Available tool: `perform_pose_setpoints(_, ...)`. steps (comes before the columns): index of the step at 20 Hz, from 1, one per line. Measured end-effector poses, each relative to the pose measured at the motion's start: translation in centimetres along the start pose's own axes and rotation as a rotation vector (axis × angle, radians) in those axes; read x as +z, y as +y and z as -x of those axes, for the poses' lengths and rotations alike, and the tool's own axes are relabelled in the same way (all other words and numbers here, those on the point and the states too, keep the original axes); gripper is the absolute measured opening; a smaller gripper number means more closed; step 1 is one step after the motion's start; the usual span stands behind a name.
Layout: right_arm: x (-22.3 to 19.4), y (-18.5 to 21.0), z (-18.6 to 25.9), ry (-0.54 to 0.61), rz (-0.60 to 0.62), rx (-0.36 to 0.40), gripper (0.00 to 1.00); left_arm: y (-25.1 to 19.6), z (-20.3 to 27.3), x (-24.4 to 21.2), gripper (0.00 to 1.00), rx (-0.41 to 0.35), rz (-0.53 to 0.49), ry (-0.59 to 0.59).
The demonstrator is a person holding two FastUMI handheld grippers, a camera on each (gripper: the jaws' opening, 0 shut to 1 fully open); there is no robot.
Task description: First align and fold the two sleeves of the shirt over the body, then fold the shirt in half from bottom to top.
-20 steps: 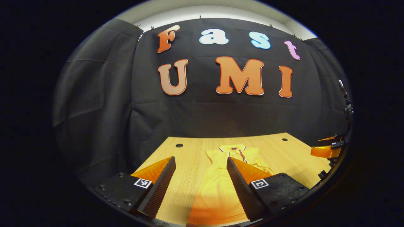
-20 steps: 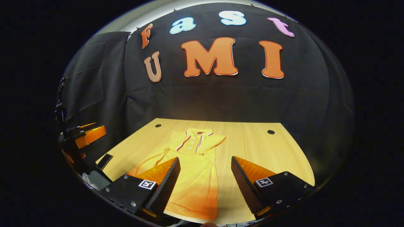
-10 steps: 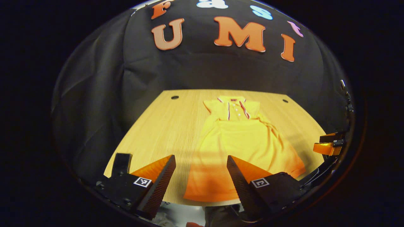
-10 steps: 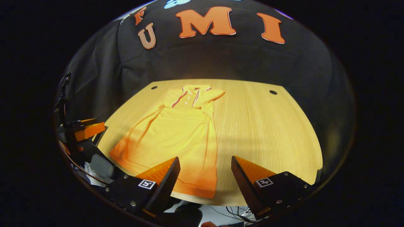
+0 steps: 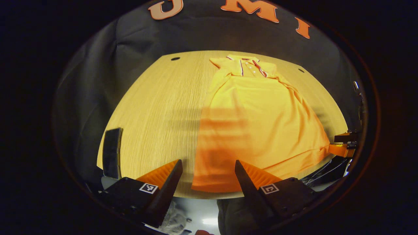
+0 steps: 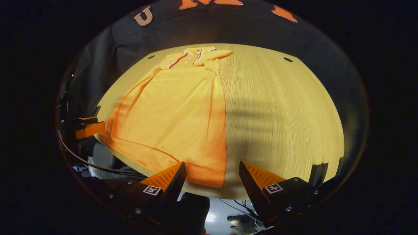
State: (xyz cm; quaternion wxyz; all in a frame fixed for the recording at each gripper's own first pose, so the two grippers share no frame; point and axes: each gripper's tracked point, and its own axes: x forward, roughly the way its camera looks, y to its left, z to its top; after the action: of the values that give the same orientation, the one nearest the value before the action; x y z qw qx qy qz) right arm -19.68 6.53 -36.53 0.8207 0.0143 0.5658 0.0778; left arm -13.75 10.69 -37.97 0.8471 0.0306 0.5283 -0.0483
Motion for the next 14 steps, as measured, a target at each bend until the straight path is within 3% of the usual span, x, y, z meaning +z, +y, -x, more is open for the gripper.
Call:
perform_pose_setpoints(5,-0.7,0.1,-0.5,0.074,0.022,0.006,0.91,-0.2,-1.6,-2.0,0.98,-0.034,0.026,0.119)
perform_pose_setpoints(9,-1.0,0.3,-1.0,0.136,0.088,-0.021,0.83,-0.8,-2.5,-1.8,0.98,-0.020,0.002,0.169)
perform_pose_setpoints(10,-1.1,0.3,-1.0,0.156,0.114,-0.028,0.81,-1.7,-1.8,-1.4,0.91,-0.036,-0.015,0.187)
perform_pose_setpoints(11,-1.1,0.6,-1.0,0.176,0.127,-0.020,0.77,-2.1,-2.5,-1.7,0.77,-0.054,-0.048,0.188)
perform_pose_setpoints(12,-1.0,0.9,-1.1,0.183,0.135,-0.011,0.75,-2.9,-2.3,-1.8,0.53,-0.074,-0.082,0.191)
perform_pose_setpoints(13,-0.8,0.8,-1.1,0.187,0.130,-0.012,0.61,-3.5,-2.5,-1.8,0.36,-0.079,-0.096,0.187)
perform_pose_setpoints(14,-0.6,0.7,-1.1,0.185,0.114,-0.012,0.54,-3.6,-2.2,-1.7,0.11,-0.073,-0.126,0.186)
